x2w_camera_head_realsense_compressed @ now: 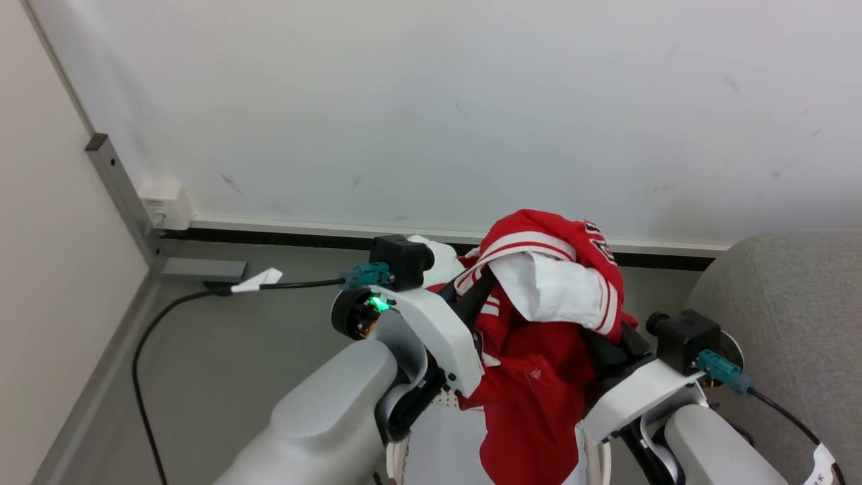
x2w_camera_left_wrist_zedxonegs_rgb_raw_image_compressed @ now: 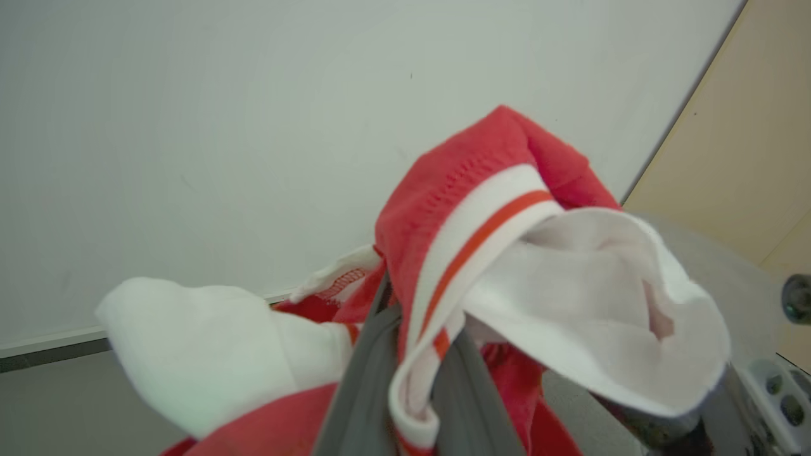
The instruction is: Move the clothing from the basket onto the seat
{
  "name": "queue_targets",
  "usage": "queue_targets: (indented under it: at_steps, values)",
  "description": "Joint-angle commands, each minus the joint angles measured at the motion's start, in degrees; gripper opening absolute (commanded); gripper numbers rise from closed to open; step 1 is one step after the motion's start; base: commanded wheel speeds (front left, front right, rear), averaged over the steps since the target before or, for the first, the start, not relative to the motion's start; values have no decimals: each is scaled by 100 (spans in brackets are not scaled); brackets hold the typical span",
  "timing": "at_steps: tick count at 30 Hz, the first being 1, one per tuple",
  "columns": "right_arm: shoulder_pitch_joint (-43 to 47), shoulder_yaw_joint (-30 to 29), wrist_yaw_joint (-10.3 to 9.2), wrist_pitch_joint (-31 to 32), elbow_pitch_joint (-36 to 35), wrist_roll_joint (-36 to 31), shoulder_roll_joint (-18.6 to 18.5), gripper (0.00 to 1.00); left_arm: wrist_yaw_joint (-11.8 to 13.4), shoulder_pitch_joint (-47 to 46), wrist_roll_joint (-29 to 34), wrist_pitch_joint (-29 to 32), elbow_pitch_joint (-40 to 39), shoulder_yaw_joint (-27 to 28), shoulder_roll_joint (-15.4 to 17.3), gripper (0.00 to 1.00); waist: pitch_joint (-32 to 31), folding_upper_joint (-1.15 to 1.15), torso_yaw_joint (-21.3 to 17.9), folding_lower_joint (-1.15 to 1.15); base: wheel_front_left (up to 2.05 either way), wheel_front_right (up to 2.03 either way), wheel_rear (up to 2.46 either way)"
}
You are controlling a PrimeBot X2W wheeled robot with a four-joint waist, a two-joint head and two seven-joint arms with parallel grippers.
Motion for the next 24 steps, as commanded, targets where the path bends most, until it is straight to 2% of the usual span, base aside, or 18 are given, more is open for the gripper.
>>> queue_targets:
  at_steps: [1, 2, 3, 4, 5, 16, 24]
  values:
    - [53, -97, -12, -3, -177, -57, -53, 0, -23, 48, -34, -61, 81, 5, 40, 0, -7, 0, -77, 0, 0, 0, 0]
    - [60, -144, -12, -3, -245, -56, -75, 0, -32, 47, -34, -90, 119, 2, 39, 16, -9, 0, -100, 0, 0, 0, 0]
    - [54, -189, -12, -3, -313, -67, -94, 0, -34, 43, -29, -124, 154, -2, 36, 43, -7, 0, -123, 0, 0, 0, 0]
    - [52, -246, -12, -3, -393, -68, -113, 0, -43, 43, -28, -136, 186, -9, 32, 82, -3, 0, -147, 0, 0, 0, 0]
    - [59, -312, -12, -3, -465, -43, -120, 0, -55, 49, -37, -161, 211, -10, 28, 100, -1, 0, -169, 0, 0, 0, 0]
    - [454, -1123, -12, -3, -1190, -111, -332, 0, -82, 299, 42, -428, 263, -94, 116, 100, 5, 0, -413, 0, 0, 0, 0]
    - [897, -1718, -11, -2, -1773, -401, -586, 0, -101, 538, 188, -622, -146, -169, 246, 100, 14, 0, -891, 0, 0, 0, 0]
